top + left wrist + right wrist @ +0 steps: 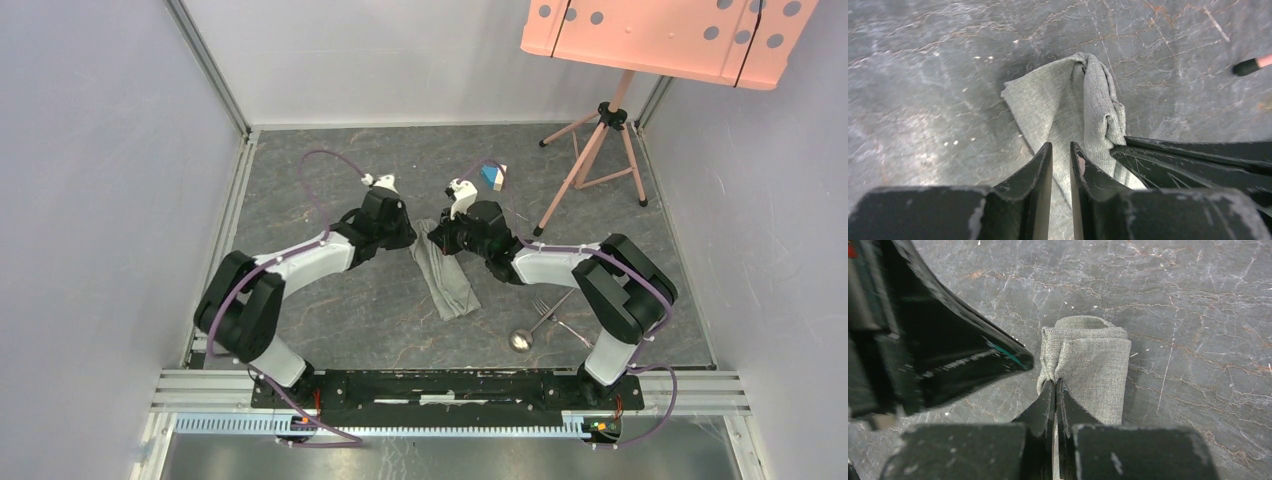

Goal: Fold the napkin into a case and place the utensils inside
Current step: Grasp the top corner of the smaller rectangle folded napkin from the folded napkin.

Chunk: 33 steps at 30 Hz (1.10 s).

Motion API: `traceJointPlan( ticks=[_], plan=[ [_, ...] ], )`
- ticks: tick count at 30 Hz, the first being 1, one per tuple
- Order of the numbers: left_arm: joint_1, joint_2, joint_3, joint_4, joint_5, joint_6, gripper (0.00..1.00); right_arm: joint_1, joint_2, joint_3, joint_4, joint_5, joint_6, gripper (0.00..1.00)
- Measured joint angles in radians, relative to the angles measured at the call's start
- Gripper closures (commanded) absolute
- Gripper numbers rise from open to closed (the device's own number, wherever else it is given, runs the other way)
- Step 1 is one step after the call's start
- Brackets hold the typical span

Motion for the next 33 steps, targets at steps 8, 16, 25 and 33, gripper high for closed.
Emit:
traceJointPlan(
  ticks=[8, 16, 25, 33],
  plan=[
    [-0.067, 0.189, 0.121, -0.035, -0.107, 0.097, 0.75, -0.040, -0.003, -0.031, 0.062, -0.037, 0.050, 1.00],
    [-0.118, 0.257, 0.215, -0.109, -0.229, 0.139, 0.70, -0.047, -0.003, -0.034, 0.081, -0.063, 0.063, 1.00],
    [-0.146, 0.304, 0.289, -0.186, -0.300, 0.150, 0.68, -0.048, -0.003, -0.034, 0.084, -0.074, 0.070, 1.00],
    [-0.148, 0.341, 0.335, -0.238, -0.325, 0.150, 0.87, -0.051, -0.003, -0.034, 0.085, -0.074, 0.071, 1.00]
  ],
)
